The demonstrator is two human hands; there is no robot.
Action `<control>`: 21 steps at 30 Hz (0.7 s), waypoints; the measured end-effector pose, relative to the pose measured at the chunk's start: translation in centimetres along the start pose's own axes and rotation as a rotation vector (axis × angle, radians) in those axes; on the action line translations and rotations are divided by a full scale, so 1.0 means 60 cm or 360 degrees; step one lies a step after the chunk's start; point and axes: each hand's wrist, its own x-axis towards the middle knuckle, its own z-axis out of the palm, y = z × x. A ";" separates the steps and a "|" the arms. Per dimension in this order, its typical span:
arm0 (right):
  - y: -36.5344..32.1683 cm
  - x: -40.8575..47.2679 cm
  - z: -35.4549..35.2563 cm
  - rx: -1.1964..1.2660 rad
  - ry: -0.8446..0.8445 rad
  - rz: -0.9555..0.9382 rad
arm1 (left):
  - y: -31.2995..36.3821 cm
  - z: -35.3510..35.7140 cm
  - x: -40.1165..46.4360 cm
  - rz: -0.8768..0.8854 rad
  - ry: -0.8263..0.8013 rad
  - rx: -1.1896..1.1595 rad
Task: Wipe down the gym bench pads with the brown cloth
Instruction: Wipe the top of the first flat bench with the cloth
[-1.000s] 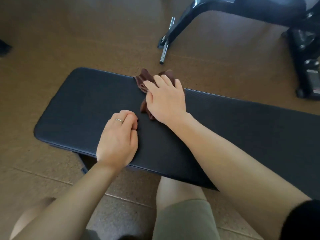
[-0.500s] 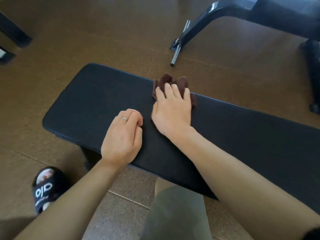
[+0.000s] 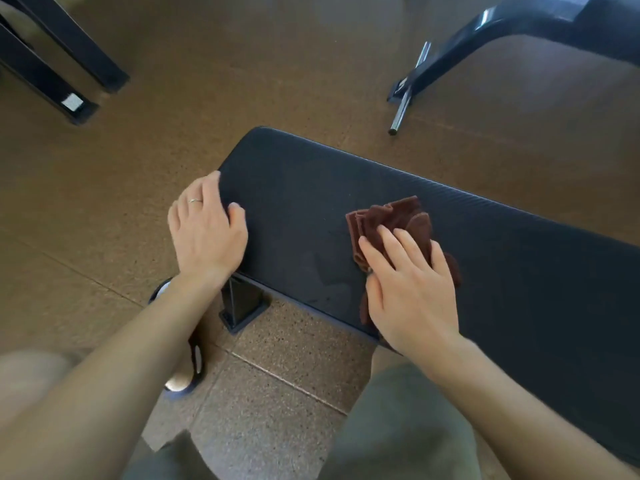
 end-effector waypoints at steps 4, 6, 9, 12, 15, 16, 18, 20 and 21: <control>-0.006 0.138 0.023 -0.0031 0.0053 0.0019 | -0.032 0.015 0.010 -0.0186 -0.0147 -0.0051; -0.027 0.207 0.027 -0.0042 -0.0012 0.0155 | -0.027 0.022 0.010 -0.0213 -0.0087 -0.0056; -0.067 0.217 0.035 -0.0055 -0.0005 0.0243 | -0.021 0.028 0.007 -0.0265 0.0008 -0.0062; -0.123 0.106 0.034 -0.0041 0.0101 0.0071 | -0.022 0.034 0.005 -0.0281 0.0053 -0.0103; -0.179 0.046 0.043 -0.0022 0.0024 -0.0077 | -0.023 0.037 0.004 -0.0292 0.0090 -0.0105; -0.190 0.053 0.047 -0.0008 0.0041 -0.0113 | -0.023 0.037 0.004 -0.0302 0.0099 -0.0106; -0.202 0.077 0.052 -0.0007 0.0075 -0.0191 | -0.021 0.036 0.003 -0.0317 0.0102 -0.0122; -0.201 0.090 0.054 -0.0011 0.0033 -0.0269 | -0.021 0.035 0.002 -0.0320 0.0101 -0.0134; -0.195 0.088 0.052 -0.0013 0.0012 -0.0282 | -0.021 0.035 0.002 -0.0313 0.0100 -0.0131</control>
